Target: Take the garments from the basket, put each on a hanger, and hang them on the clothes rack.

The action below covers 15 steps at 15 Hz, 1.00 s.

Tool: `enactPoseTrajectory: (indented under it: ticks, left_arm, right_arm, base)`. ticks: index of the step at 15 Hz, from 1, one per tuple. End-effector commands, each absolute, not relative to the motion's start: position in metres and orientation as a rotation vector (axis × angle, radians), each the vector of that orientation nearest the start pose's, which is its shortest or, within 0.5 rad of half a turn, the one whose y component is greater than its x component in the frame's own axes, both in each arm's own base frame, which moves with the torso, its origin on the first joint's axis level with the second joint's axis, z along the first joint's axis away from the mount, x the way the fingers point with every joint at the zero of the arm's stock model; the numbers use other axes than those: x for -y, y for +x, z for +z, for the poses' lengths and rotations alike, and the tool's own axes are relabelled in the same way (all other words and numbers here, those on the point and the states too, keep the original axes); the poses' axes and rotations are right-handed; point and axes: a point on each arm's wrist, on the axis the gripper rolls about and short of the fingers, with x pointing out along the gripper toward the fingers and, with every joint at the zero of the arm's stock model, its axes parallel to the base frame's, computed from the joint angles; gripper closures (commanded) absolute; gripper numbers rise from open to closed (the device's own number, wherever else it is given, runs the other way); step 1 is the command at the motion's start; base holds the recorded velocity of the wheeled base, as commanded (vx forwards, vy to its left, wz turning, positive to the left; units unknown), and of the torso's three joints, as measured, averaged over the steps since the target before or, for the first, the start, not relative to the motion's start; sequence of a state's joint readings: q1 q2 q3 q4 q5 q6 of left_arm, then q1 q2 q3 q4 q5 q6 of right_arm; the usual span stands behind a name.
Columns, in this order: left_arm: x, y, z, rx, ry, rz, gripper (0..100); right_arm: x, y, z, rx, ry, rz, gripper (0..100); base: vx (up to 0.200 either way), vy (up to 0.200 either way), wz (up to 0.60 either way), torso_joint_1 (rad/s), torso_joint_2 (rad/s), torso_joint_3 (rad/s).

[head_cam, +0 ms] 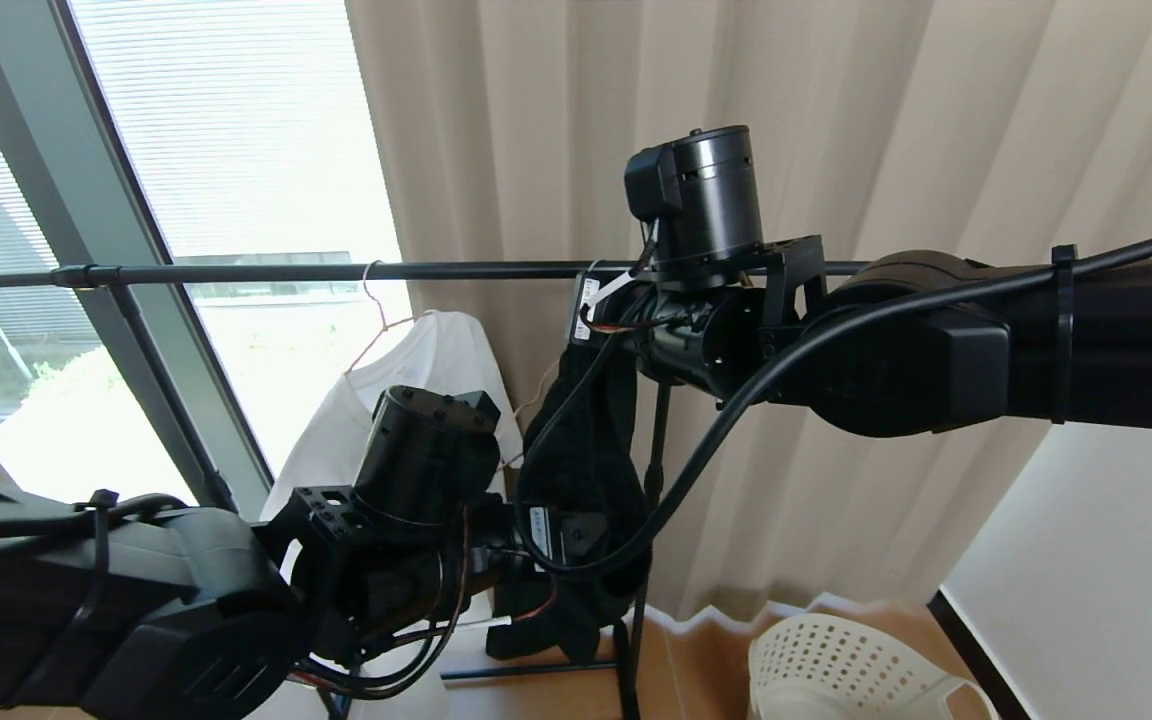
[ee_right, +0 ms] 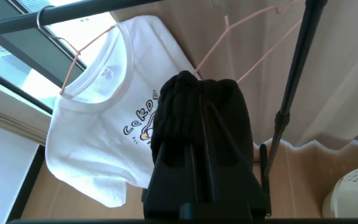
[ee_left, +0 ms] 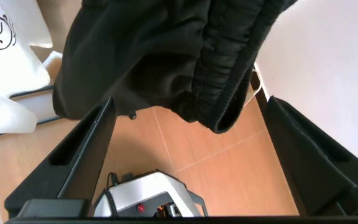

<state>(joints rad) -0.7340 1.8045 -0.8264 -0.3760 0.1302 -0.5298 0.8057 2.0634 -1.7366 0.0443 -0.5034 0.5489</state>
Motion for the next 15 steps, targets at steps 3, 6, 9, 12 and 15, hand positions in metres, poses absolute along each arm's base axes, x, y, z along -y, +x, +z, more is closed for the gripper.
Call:
enactPoseTrajectory:
  ticks: [3, 6, 9, 12, 15]
  left_arm:
    - [0.228, 0.248, 0.115, -0.682, -0.226, -0.387, 0]
    - [0.234, 0.255, 0.111, -0.662, -0.208, -0.336, 0]
    - [0.245, 0.253, 0.096, -0.679, -0.17, -0.317, 0]
    - [0.248, 0.249, 0.08, -0.702, -0.124, -0.28, 0]
    - [0.241, 0.238, 0.068, -0.745, -0.085, -0.267, 0]
  right_arm:
    - [-0.306, 0.3, 0.242, -0.359, 0.313, 0.201, 100]
    - [-0.304, 0.299, 0.244, -0.353, 0.317, 0.2, 100]
    - [-0.304, 0.299, 0.247, -0.347, 0.323, 0.2, 100]
    - [-0.302, 0.3, 0.247, -0.343, 0.324, 0.19, 100]
    - [-0.297, 0.305, 0.252, -0.327, 0.338, 0.176, 100]
  base:
    - [0.0, 0.0, 0.0, 0.0, 0.0, 0.0]
    - [0.0, 0.0, 0.0, 0.0, 0.0, 0.0]
    - [0.0, 0.0, 0.0, 0.0, 0.0, 0.0]
    - [0.0, 0.0, 0.0, 0.0, 0.0, 0.0]
    - [0.0, 0.0, 0.0, 0.0, 0.0, 0.0]
